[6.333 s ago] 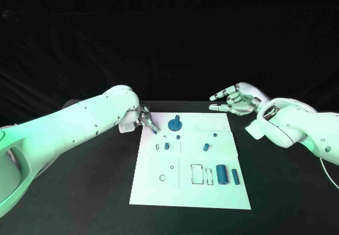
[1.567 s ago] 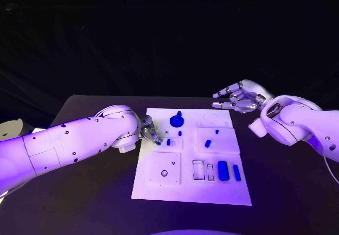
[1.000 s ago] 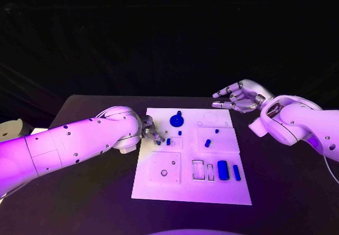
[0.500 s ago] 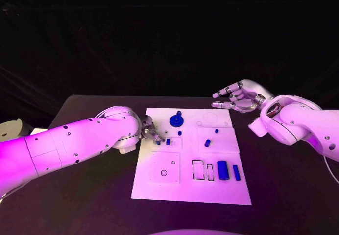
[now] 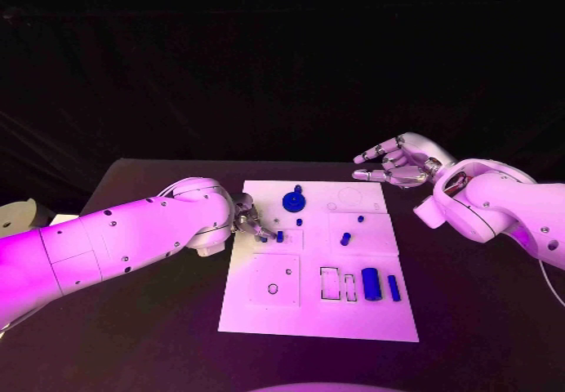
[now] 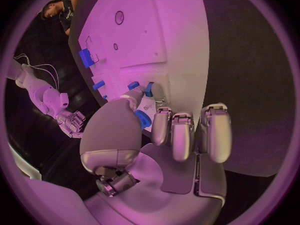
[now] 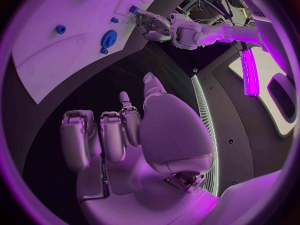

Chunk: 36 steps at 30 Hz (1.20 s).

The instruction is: Assemble the parts on the task board

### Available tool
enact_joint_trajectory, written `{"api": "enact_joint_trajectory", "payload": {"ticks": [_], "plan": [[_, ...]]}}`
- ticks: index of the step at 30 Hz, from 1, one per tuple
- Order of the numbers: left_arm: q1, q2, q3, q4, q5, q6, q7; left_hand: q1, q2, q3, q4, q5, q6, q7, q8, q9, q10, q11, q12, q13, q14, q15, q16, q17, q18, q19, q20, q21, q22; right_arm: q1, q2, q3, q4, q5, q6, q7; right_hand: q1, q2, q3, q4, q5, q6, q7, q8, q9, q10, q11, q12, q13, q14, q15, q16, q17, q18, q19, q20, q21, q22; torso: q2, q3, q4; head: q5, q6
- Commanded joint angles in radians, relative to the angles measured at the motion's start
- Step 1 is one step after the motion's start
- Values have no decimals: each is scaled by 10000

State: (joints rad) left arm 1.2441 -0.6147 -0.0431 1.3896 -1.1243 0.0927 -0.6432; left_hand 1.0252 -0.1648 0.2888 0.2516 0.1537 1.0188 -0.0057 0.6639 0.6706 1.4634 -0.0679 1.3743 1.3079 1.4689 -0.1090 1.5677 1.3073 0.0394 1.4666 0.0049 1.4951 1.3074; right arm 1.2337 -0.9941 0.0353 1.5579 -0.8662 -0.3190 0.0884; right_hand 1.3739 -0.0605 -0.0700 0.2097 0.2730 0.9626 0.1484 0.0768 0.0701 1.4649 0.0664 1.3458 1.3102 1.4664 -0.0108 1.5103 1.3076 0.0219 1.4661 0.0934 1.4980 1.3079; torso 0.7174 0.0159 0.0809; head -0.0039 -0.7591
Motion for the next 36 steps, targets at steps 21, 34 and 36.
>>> {"api": "enact_joint_trajectory", "payload": {"ticks": [21, 34, 36], "plan": [[-60, -388, 33, 279, 1308, -1230, 334, -73, 242, -1605, 424, 96, -372, 170, -241, -99, -268, 125, -720, -510, 1019, -1, 31, 2635, -2, 332, -39, -362, 1190, -26, 22, 0, -24, -101, 144, 108, -76, 67, -90, 1, 72, 73, -13, 9, -3, 133, -71, -11, 1482, 800, -51, -40, 1589, 74, 416, -47, -41, 1446, -2, 1, 4, -20, 4], [-57, -624, 62, 227, 3042, -2707, 1683, -211, 255, -2505, 430, 134, -1054, 453, -508, -401, -1117, 365, -1937, -1841, 1019, 177, 31, 2635, 210, -91, 121, -1089, 364, -38, 22, -1, -44, -104, 170, 92, -14, 47, -110, -60, 61, 75, -17, 8, -3, 126, -74, -25, 1472, 799, -54, -45, 1584, 75, 414, -48, -46, 1441, 0, 1, 9, -53, 24], [-57, -653, 63, 215, 3058, -2911, 1948, 110, 263, -2490, 408, 125, -1390, 610, -699, -569, -1754, 496, -2801, -2754, 1019, 289, 31, 2635, 346, -386, 205, -1599, -202, -39, 18, -1, -44, -104, 174, 89, -13, 47, -111, -61, 61, 75, -17, 8, -3, 126, -74, -24, 1473, 799, -54, -45, 1584, 75, 415, -48, -45, 1442, 2, 1, 10, -64, 25]]}}
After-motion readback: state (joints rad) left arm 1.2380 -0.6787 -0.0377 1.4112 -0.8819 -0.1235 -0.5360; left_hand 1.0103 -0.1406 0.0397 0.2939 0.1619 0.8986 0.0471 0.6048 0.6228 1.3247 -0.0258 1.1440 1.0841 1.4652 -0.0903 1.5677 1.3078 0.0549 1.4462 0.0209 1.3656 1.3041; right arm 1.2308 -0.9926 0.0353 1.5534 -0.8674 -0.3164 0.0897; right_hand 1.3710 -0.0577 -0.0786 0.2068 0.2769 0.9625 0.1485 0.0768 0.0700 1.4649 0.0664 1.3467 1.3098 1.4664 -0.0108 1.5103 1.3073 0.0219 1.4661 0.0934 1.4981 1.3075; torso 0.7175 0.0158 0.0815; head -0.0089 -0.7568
